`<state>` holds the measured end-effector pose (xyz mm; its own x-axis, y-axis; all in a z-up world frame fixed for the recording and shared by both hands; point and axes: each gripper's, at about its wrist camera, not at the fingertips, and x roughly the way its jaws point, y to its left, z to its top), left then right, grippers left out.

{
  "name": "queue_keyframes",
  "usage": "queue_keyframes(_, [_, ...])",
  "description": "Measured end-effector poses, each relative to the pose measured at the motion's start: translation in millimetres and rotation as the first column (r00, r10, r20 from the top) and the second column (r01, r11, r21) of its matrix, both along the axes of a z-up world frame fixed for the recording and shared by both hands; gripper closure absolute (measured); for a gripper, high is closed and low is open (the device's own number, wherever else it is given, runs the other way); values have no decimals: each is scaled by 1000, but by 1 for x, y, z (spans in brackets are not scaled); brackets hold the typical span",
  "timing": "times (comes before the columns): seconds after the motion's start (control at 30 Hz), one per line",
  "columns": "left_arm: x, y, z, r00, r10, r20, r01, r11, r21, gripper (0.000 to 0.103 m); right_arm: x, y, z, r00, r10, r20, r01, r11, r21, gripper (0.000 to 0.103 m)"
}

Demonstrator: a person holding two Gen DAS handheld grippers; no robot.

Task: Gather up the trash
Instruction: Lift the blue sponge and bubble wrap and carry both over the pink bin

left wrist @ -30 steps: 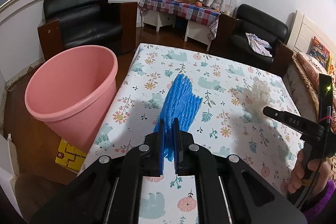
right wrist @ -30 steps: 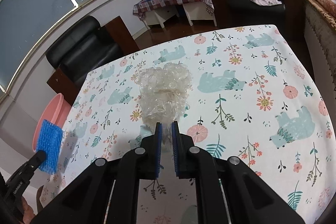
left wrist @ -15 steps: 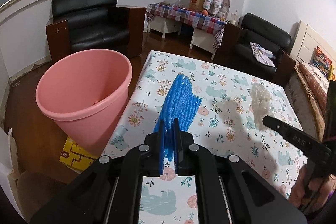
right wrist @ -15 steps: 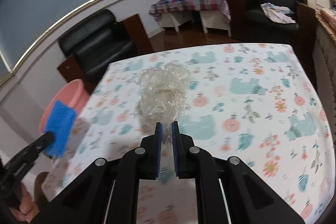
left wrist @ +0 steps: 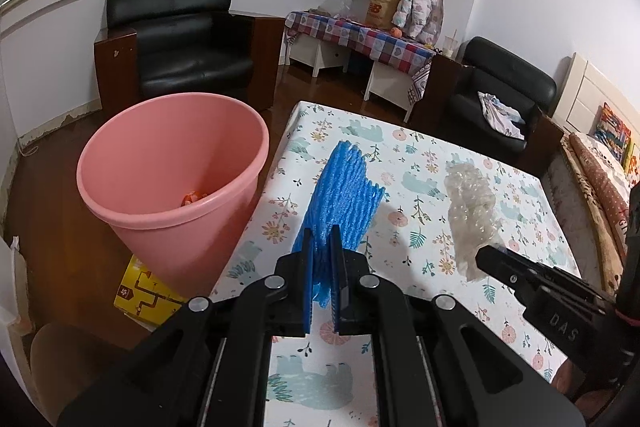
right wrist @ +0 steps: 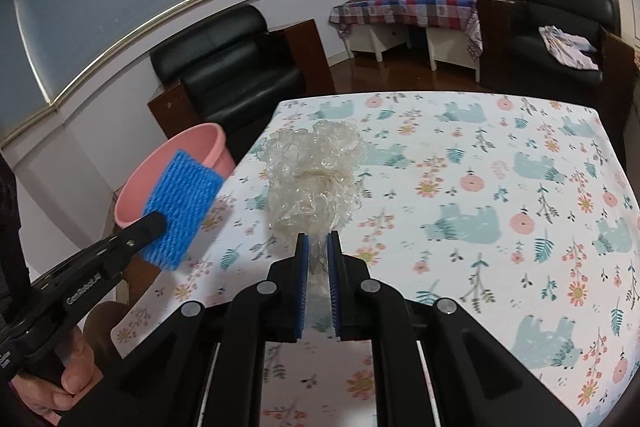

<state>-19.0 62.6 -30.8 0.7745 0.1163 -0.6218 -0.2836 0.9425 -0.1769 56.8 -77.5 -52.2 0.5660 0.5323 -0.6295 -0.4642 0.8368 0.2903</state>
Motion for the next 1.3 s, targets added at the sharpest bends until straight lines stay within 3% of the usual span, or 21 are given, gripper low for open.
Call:
queue_keyframes(0.7, [-17, 52, 14, 991, 101, 89, -100, 995, -12, 97, -3, 74, 29, 994, 88, 61, -88, 996, -14, 93])
queue_keyframes(1.3, [-13, 132, 23, 957, 268, 112, -268, 963, -12, 97, 17, 168, 40, 976, 213, 42, -213, 977, -25, 93])
